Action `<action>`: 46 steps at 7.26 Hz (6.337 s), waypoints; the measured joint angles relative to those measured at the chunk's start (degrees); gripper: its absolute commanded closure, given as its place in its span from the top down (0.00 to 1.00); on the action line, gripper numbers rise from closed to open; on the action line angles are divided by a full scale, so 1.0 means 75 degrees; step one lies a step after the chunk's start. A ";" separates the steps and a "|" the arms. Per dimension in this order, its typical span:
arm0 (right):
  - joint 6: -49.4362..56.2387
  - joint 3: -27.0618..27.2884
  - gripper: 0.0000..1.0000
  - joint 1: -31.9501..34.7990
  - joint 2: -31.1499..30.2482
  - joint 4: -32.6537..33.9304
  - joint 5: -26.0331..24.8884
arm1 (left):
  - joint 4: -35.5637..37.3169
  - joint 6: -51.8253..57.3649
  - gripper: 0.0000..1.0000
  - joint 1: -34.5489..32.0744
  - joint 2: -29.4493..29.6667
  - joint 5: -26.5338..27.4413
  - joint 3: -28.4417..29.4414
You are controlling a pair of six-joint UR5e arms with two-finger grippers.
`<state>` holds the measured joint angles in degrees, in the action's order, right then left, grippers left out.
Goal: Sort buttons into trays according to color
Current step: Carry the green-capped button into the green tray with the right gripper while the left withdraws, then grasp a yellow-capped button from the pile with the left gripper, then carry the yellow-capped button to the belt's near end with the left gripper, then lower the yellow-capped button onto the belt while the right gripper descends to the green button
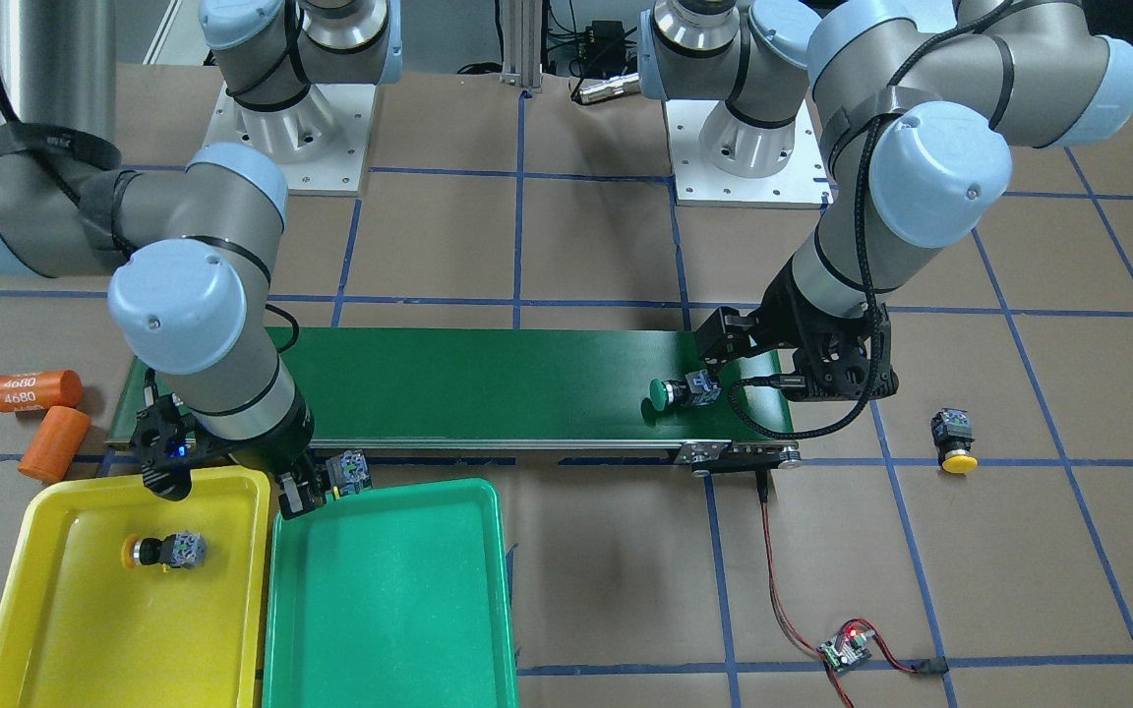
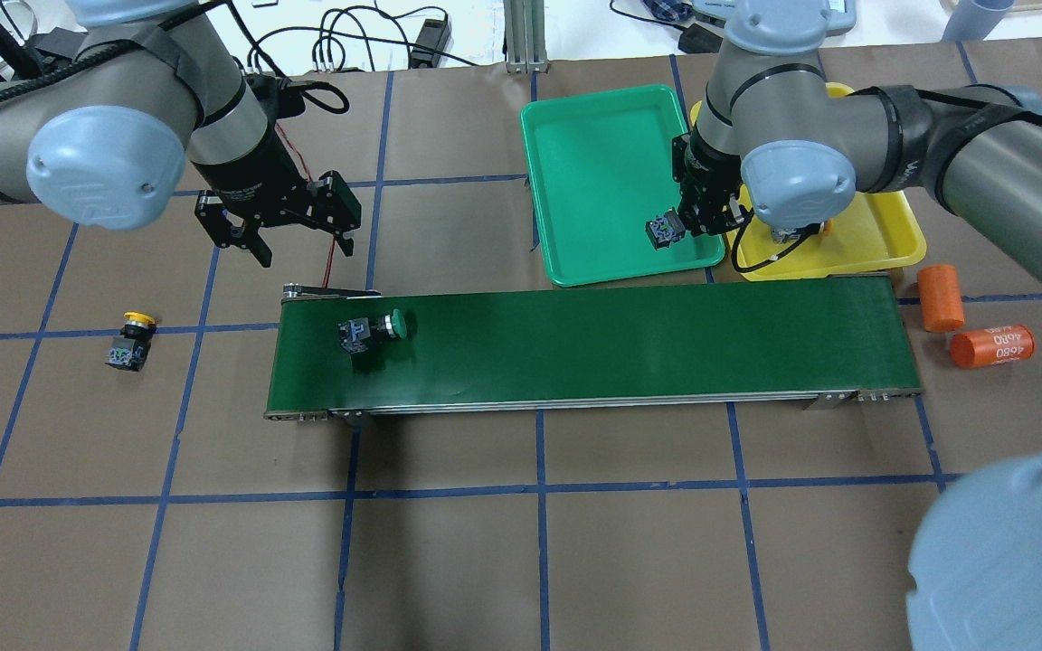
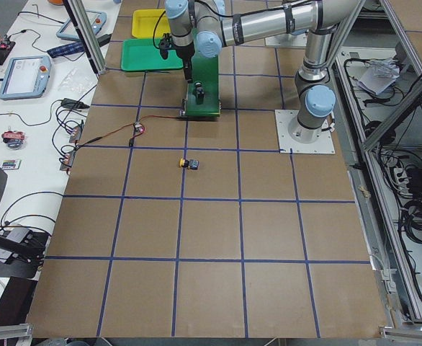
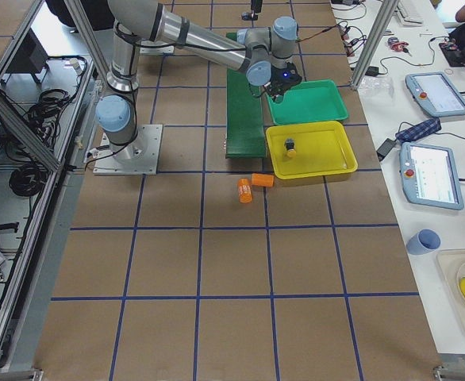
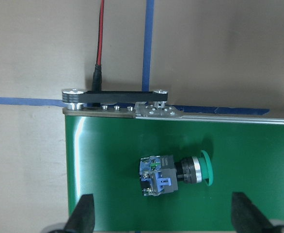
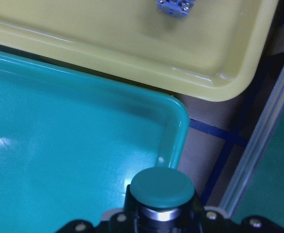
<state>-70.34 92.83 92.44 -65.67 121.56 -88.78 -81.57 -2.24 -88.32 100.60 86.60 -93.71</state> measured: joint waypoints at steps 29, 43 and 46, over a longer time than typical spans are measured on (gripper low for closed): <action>0.0204 0.0758 1.00 -0.0204 -0.3057 -0.3082 -0.0339 | 0.3973 0.5473 0.98 0.4371 0.1876 0.0527 -0.2137; 0.0216 0.0830 1.00 -0.0198 -0.2951 -0.3092 -0.0358 | 0.2265 0.1185 0.00 0.0958 -0.1061 0.0063 -0.2818; 0.0219 0.0830 1.00 -0.0196 -0.2790 -0.2999 -0.0340 | 0.2349 0.0500 0.00 0.0394 -0.0761 0.0020 -0.2951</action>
<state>-68.69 99.05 90.97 -86.59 99.07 -91.34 -63.95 1.51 -85.37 94.89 86.75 -115.85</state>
